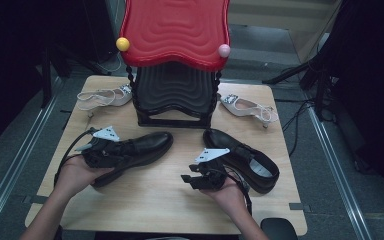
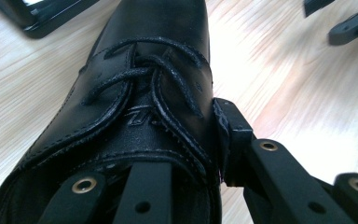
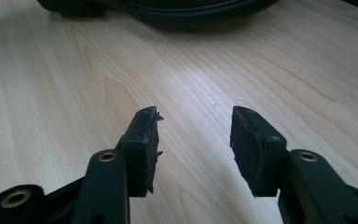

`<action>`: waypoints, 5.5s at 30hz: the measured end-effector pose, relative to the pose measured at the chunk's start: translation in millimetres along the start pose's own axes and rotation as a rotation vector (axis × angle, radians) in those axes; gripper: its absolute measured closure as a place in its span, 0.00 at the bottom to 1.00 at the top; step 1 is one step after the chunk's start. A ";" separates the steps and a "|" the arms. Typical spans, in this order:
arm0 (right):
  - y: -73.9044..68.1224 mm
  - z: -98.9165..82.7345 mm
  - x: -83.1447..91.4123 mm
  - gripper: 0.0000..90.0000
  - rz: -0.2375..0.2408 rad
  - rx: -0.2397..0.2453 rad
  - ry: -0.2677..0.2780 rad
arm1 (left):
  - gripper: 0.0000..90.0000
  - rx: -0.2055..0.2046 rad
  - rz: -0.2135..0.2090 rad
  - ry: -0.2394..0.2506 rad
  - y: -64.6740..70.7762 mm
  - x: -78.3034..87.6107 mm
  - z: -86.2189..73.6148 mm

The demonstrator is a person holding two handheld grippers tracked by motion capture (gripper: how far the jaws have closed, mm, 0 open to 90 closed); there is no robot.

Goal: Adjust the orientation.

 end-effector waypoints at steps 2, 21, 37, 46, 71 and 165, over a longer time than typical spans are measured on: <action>0.1 -1.8 1.8 0.59 -0.007 -0.005 0.004 | 0.86 -0.004 -0.011 -0.003 5.7 -3.9 4.8; 0.9 -16.8 16.7 0.59 -0.047 -0.051 0.037 | 0.85 -0.036 -0.074 -0.031 53.1 -46.9 35.8; 2.4 -7.9 19.5 0.59 -0.039 -0.065 0.079 | 0.60 -0.073 -0.105 -0.053 46.1 -25.9 31.2; -3.3 14.8 16.8 0.59 -0.029 -0.054 0.050 | 0.55 -0.065 -0.122 -0.023 35.0 1.8 26.4; -7.9 19.9 -11.9 0.94 0.039 -0.046 0.002 | 0.92 0.033 -0.032 0.058 -15.2 43.4 -4.6; 36.6 23.8 2.2 0.97 -0.040 -0.201 0.040 | 0.76 0.000 -0.212 0.064 52.0 -44.1 -1.3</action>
Point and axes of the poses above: each handheld gripper's, and its own axes: x roughly backward along the jaws, z roughly out of its top, y roughly to its right, the point moved 4 cm from there along -x, roughly forward along the jaws, and after that the axes turned 4 degrees about -y, right-handed, at the moved point
